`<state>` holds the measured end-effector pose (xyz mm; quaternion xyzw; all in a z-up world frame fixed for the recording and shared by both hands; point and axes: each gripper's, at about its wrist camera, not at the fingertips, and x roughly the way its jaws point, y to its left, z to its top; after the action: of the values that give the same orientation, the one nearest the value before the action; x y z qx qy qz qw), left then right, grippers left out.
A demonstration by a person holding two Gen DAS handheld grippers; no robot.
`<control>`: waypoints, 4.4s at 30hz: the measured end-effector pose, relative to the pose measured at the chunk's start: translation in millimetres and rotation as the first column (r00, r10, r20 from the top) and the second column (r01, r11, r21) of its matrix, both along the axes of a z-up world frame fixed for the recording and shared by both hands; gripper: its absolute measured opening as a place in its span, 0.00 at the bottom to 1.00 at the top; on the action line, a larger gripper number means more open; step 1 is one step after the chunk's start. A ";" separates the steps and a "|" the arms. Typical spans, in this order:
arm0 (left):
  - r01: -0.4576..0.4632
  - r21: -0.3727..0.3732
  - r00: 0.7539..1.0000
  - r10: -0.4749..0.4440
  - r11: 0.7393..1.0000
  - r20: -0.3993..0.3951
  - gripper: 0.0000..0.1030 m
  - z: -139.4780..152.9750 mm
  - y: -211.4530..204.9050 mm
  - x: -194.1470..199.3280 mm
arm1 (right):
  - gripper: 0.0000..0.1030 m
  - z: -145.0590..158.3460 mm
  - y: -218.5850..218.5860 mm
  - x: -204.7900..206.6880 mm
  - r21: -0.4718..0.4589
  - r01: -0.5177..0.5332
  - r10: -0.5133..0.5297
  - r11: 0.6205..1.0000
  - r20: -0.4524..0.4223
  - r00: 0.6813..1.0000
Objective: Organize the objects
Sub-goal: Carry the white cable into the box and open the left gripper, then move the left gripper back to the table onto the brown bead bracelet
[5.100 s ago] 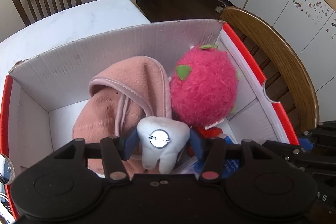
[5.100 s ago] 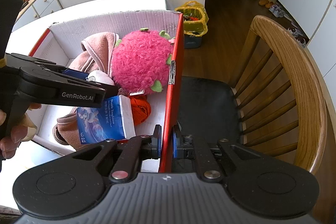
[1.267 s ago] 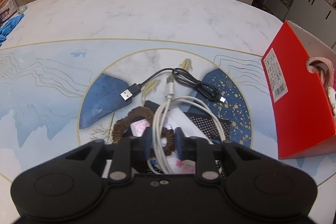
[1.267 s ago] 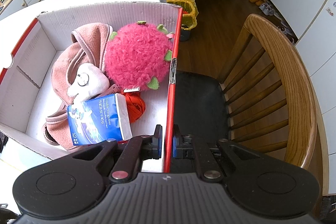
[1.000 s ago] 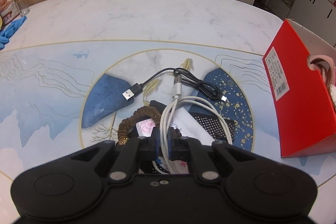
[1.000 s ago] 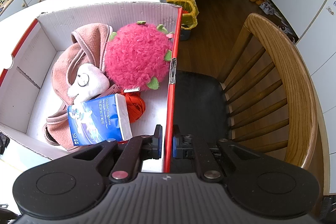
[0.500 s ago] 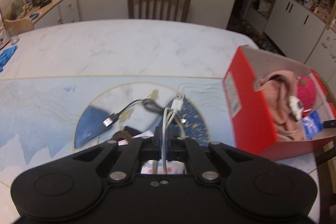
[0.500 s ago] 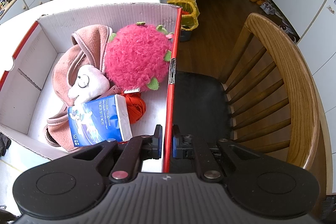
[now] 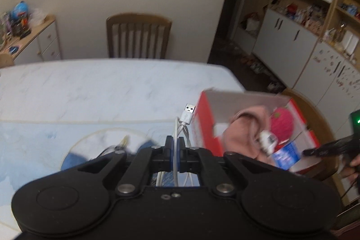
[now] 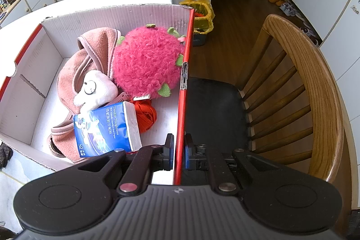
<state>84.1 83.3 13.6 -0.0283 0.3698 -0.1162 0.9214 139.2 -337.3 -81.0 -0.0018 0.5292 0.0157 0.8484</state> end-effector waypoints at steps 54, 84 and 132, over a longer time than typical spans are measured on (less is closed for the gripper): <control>0.344 0.165 0.919 -0.296 0.924 -0.262 0.14 -121.8 -178.3 97.8 | 0.08 -0.3 -4.1 -2.0 0.024 -0.005 0.005 1.000 0.007 1.000; 0.222 0.080 0.967 -0.209 0.972 -0.149 0.59 -70.3 -145.0 59.5 | 0.08 -2.1 -4.4 -1.7 0.017 -0.010 0.010 1.000 0.004 1.000; -0.243 0.159 0.947 0.270 0.957 -0.174 0.99 -97.4 67.6 80.5 | 0.08 0.3 1.9 0.7 -0.023 0.004 -0.005 1.000 -0.024 1.000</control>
<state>164.6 150.9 -83.7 -0.0250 0.4578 0.0334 0.8881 139.9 -335.4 -80.8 -0.0101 0.5393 0.0078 0.8420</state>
